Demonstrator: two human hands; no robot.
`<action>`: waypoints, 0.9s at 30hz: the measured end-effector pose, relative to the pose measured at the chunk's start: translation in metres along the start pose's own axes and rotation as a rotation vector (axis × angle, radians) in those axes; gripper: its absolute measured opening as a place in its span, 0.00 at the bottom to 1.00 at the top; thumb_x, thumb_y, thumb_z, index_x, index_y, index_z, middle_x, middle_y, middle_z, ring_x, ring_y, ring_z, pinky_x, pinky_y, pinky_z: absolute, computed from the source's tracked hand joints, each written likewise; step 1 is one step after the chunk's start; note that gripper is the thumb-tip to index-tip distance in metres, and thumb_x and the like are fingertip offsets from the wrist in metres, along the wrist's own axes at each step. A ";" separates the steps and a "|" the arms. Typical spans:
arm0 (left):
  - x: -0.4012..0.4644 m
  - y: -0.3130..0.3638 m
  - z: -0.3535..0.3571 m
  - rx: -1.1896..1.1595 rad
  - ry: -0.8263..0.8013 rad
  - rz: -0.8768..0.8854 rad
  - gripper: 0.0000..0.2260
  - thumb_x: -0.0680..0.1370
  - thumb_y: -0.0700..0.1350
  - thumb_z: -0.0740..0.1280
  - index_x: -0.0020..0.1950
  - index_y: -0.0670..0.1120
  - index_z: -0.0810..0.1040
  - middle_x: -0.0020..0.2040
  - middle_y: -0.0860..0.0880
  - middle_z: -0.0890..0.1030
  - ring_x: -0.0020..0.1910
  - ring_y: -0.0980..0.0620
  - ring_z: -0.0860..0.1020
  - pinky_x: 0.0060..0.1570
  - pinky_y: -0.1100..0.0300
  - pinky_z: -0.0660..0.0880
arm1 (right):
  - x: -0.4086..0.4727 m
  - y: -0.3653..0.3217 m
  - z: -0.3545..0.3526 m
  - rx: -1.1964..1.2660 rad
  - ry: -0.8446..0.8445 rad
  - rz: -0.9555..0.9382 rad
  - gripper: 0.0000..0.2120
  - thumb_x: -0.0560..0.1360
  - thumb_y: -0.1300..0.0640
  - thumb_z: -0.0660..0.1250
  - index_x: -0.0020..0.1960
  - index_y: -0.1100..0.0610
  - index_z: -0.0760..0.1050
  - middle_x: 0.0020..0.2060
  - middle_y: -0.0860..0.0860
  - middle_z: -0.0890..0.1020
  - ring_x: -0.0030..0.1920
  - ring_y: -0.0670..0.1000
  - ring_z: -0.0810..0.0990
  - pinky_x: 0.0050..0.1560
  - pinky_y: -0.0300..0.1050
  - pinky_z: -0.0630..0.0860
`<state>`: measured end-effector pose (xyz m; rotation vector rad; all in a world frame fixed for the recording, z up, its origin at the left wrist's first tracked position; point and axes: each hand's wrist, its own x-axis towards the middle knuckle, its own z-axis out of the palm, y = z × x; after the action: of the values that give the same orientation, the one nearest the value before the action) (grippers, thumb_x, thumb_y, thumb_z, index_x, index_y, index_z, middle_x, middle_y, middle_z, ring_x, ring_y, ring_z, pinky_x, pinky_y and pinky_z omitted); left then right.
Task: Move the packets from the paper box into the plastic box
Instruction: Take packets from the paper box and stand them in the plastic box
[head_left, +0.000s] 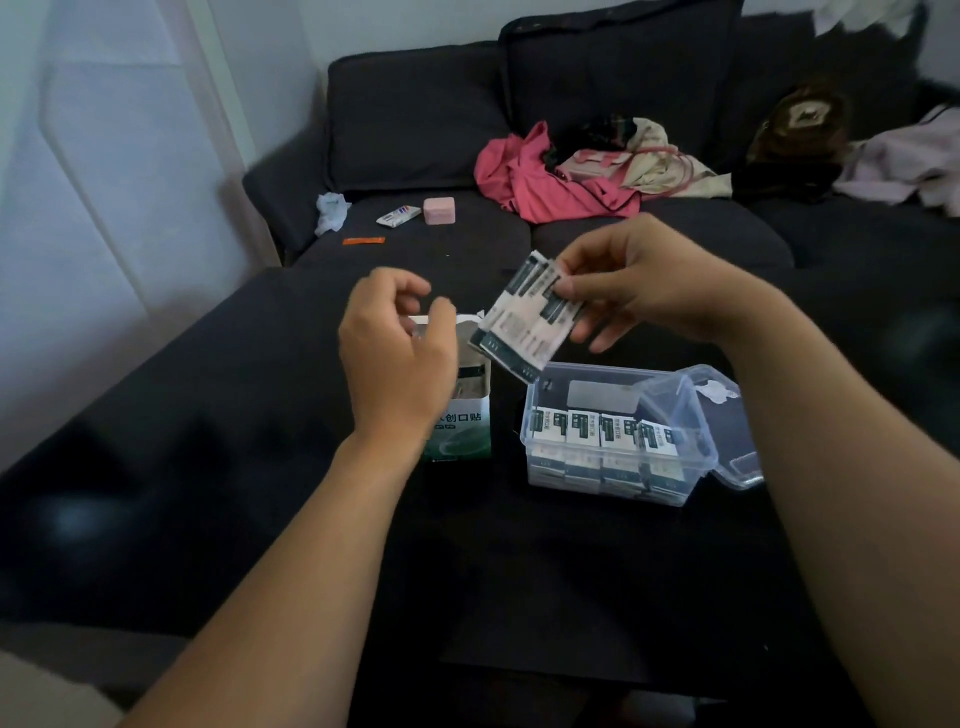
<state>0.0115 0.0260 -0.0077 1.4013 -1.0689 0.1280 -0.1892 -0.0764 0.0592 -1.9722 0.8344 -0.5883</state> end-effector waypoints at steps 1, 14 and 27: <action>-0.004 0.007 0.003 -0.057 -0.018 0.046 0.07 0.74 0.48 0.67 0.47 0.45 0.79 0.43 0.48 0.80 0.41 0.55 0.76 0.43 0.62 0.74 | -0.001 0.002 -0.001 0.006 -0.039 0.021 0.05 0.80 0.63 0.67 0.55 0.61 0.80 0.42 0.58 0.87 0.35 0.52 0.86 0.32 0.43 0.83; -0.033 0.044 0.021 -0.575 -0.753 -0.775 0.12 0.86 0.49 0.59 0.56 0.44 0.78 0.39 0.46 0.86 0.33 0.51 0.84 0.23 0.63 0.76 | -0.005 0.008 0.004 0.050 -0.119 0.099 0.10 0.76 0.67 0.71 0.56 0.65 0.81 0.38 0.58 0.85 0.35 0.49 0.84 0.36 0.39 0.83; -0.030 0.039 0.022 -0.652 -0.682 -0.941 0.11 0.85 0.47 0.60 0.56 0.43 0.80 0.44 0.44 0.87 0.39 0.49 0.86 0.30 0.60 0.81 | -0.022 0.012 -0.028 0.145 0.002 0.160 0.05 0.76 0.66 0.69 0.51 0.64 0.82 0.46 0.59 0.87 0.40 0.48 0.85 0.39 0.37 0.82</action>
<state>-0.0424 0.0321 -0.0033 1.2064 -0.7481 -1.3387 -0.2264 -0.0803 0.0609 -1.7562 0.9154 -0.5418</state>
